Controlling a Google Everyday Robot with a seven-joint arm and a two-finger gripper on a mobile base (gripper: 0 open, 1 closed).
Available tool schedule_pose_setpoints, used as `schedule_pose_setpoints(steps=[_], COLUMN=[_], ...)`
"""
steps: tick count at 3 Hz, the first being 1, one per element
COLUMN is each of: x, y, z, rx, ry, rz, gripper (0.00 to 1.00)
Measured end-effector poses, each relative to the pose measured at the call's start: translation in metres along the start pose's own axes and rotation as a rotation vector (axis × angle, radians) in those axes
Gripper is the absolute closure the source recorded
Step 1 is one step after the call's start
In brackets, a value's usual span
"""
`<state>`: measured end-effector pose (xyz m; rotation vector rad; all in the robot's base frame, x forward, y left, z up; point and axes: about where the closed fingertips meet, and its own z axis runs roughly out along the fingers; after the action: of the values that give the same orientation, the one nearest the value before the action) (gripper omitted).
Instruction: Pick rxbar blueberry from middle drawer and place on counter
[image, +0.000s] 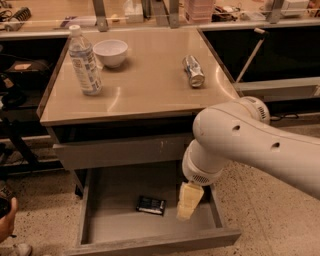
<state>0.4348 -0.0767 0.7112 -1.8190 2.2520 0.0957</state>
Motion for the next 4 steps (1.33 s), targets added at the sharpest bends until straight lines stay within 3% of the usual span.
schedule_pose_setpoints(steps=[1,2,4], x=[-0.009,-0.016,-0.017], y=[-0.009,-0.01,0.0], z=[0.038,0.068,0.088], rx=[-0.009,-0.066,-0.11], ry=[-0.022,-0.032,-0.056], rz=[0.034,0.041,0.044], gripper=[0.0,0.0,0.0])
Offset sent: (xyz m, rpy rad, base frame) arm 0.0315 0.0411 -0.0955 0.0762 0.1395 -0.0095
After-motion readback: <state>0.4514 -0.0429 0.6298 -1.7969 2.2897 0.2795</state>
